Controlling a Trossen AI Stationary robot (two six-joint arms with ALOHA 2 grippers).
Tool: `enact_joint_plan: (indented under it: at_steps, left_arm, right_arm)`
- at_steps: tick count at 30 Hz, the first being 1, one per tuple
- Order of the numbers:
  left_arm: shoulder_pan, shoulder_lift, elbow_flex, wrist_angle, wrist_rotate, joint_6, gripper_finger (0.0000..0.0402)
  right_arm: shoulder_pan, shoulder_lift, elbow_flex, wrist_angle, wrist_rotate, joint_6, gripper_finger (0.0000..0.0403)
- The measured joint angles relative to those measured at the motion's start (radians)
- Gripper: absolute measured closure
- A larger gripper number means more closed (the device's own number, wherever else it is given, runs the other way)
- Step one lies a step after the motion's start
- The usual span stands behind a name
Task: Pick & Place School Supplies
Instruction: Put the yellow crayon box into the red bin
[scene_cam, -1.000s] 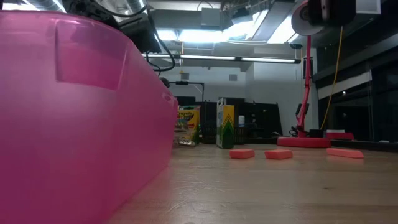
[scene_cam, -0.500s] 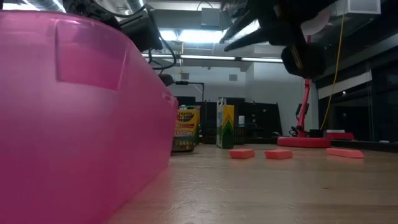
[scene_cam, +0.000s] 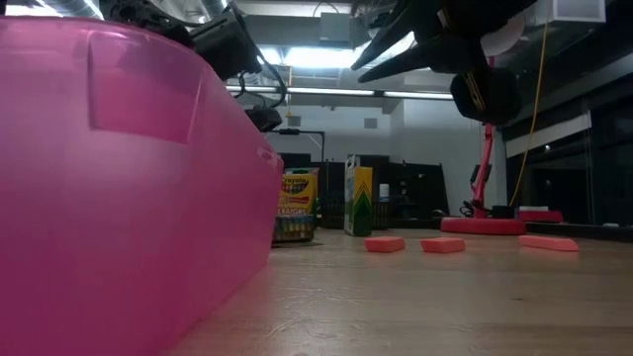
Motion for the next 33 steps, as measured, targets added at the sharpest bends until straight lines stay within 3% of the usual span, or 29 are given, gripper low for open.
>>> enact_joint_plan:
  at_steps: [10, 16, 33]
  left_arm:
    - [0.003, 0.056, 0.006, -0.012, -0.011, -0.017, 0.0399]
    - [0.001, 0.078, 0.005, 0.005, -0.038, -0.051, 0.0399]
    - [0.006, 0.071, 0.004, -0.069, -0.135, -0.152, 0.0399]
  right_arm:
    - [0.000, 0.000, 0.000, -0.042, 0.008, 0.013, 0.0355]
    - [-0.017, 0.026, -0.002, -0.042, -0.060, 0.020, 0.0355]
    - [-0.083, 0.177, -0.001, 0.206, -0.186, -0.016, 0.0355]
